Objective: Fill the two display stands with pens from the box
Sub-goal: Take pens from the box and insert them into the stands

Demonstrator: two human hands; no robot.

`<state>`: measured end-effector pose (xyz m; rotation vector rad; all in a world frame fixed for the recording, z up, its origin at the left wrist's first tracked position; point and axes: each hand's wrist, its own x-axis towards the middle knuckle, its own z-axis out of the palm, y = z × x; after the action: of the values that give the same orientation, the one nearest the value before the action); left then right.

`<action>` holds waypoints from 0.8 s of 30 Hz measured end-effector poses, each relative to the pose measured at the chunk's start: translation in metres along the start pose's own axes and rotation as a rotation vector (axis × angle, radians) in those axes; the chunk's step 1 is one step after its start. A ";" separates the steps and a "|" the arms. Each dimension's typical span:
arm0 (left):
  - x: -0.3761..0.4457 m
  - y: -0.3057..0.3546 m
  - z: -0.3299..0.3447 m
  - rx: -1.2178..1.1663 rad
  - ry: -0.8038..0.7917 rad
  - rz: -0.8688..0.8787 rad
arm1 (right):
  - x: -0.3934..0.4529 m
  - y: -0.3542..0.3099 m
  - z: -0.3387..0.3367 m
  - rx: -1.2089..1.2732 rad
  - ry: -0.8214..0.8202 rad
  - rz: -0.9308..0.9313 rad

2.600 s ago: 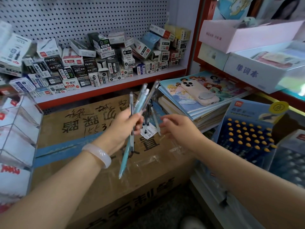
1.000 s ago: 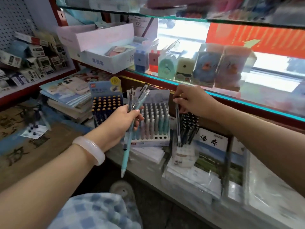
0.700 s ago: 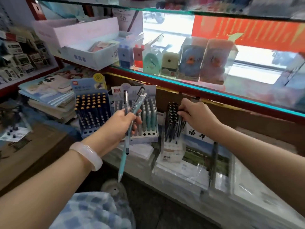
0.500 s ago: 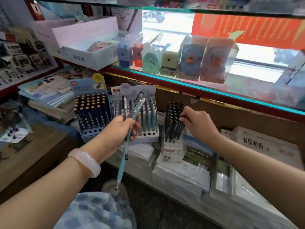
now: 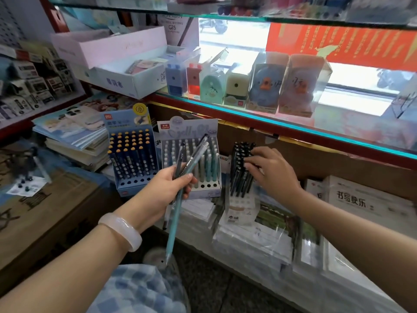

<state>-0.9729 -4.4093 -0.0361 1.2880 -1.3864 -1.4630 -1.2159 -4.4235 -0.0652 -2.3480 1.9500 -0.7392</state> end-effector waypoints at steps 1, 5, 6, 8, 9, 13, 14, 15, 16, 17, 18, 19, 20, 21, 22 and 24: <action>-0.001 -0.001 -0.001 0.012 -0.014 0.004 | 0.006 -0.010 -0.005 0.100 0.041 0.029; -0.008 0.000 -0.001 0.019 -0.098 -0.006 | 0.030 -0.057 -0.024 0.685 -0.164 0.197; -0.010 0.002 -0.001 0.011 -0.113 -0.006 | 0.033 -0.065 -0.025 0.769 -0.202 0.214; -0.013 0.004 -0.003 0.021 -0.128 -0.003 | 0.038 -0.074 -0.026 0.840 -0.214 0.233; -0.014 0.004 -0.005 0.028 -0.130 -0.001 | 0.039 -0.076 -0.027 0.850 -0.207 0.240; -0.016 -0.001 -0.016 0.007 -0.089 -0.016 | 0.047 -0.071 -0.040 0.904 -0.088 0.288; -0.017 -0.001 -0.017 -0.005 -0.078 -0.022 | 0.050 -0.067 -0.045 0.893 -0.038 0.302; -0.017 -0.002 -0.018 -0.019 -0.068 -0.026 | 0.052 -0.062 -0.050 0.866 0.017 0.309; -0.016 -0.002 -0.017 -0.032 -0.059 -0.028 | 0.054 -0.056 -0.055 0.821 0.073 0.305; -0.015 -0.001 -0.016 -0.039 -0.045 -0.028 | 0.055 -0.049 -0.060 0.752 0.127 0.285; -0.014 0.000 -0.015 -0.043 -0.029 -0.024 | 0.054 -0.042 -0.065 0.662 0.170 0.246; -0.012 0.000 -0.013 -0.049 -0.010 -0.020 | 0.052 -0.036 -0.070 0.569 0.197 0.196; -0.010 0.001 -0.012 -0.061 0.008 -0.017 | 0.049 -0.029 -0.073 0.480 0.201 0.145; -0.008 0.002 -0.010 -0.077 0.022 -0.013 | 0.045 -0.023 -0.075 0.394 0.184 0.100; -0.006 0.004 -0.009 -0.089 0.030 -0.005 | 0.040 -0.018 -0.074 0.311 0.154 0.061; -0.004 0.005 -0.005 -0.104 0.036 0.016 | 0.028 -0.007 -0.065 0.169 0.096 0.006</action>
<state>-0.9678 -4.4078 -0.0298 1.2293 -1.2773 -1.4741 -1.2287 -4.4289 0.0049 -2.2468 1.8455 -0.9919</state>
